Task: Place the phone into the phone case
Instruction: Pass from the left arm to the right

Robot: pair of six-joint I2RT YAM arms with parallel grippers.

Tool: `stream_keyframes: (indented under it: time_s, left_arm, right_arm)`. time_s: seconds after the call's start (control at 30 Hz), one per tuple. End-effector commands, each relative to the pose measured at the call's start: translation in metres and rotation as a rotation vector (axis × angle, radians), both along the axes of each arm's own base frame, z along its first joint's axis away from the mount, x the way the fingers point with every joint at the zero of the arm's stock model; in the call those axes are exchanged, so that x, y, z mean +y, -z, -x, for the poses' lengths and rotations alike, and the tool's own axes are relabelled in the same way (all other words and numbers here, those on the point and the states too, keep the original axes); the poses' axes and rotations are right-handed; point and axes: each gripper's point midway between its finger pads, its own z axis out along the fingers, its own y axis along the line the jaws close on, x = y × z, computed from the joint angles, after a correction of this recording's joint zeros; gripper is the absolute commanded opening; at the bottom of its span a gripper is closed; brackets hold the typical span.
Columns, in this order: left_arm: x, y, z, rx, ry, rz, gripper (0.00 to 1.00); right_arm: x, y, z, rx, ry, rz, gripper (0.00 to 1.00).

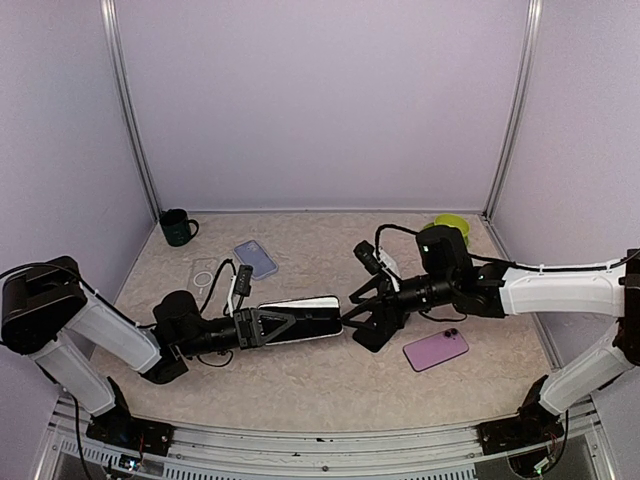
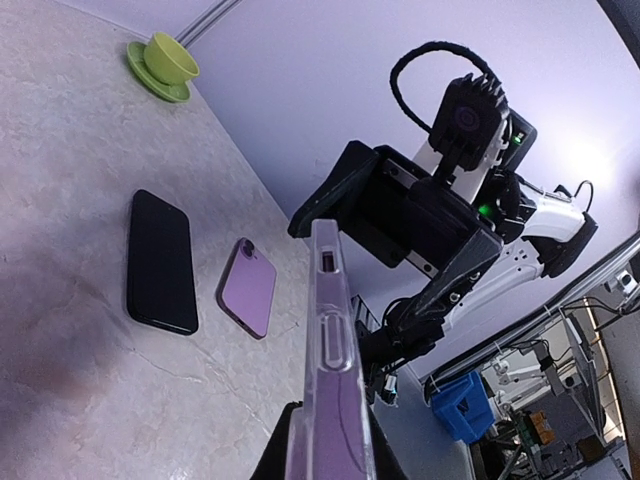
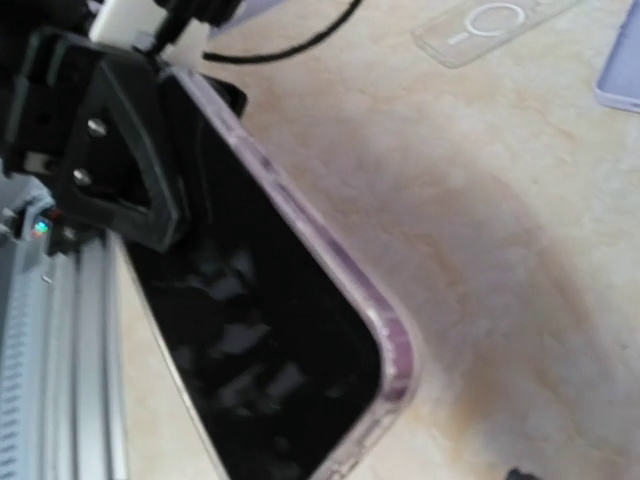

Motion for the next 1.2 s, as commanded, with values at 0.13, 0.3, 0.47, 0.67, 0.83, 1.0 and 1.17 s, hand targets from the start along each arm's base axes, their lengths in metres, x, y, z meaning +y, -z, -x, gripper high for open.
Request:
stream_keyframes:
  time_s: [0.13,0.3,0.47,0.67,0.83,1.0,1.17]
  left_arm:
    - [-0.019,-0.016,0.000,-0.035,0.031,-0.009,0.00]
    - [-0.028,-0.018,0.005,-0.055,0.058,-0.052,0.00]
    - [-0.030,-0.017,0.002,-0.035,0.054,-0.079,0.00]
    - [-0.033,-0.012,0.003,-0.025,0.066,-0.100,0.00]
    - [-0.034,-0.012,0.005,-0.032,0.078,-0.103,0.00]
    - [-0.036,-0.014,0.009,-0.043,0.100,-0.094,0.00]
    - [-0.037,-0.012,0.010,-0.038,0.107,-0.097,0.00]
  right_arm:
    - [-0.002,-0.002,-0.002,-0.155,0.026,0.066,0.79]
    - [0.000,-0.008,0.000,-0.224,0.024,0.074,0.79]
    - [0.006,-0.006,0.007,-0.311,0.005,0.112,0.80]
    - [0.017,-0.004,0.026,-0.402,-0.062,0.124,0.81]
    - [0.026,0.001,0.036,-0.440,-0.101,0.147,0.82]
    - [0.036,0.010,0.038,-0.463,-0.116,0.190,0.83]
    - [0.045,0.018,0.034,-0.482,-0.109,0.230,0.84]
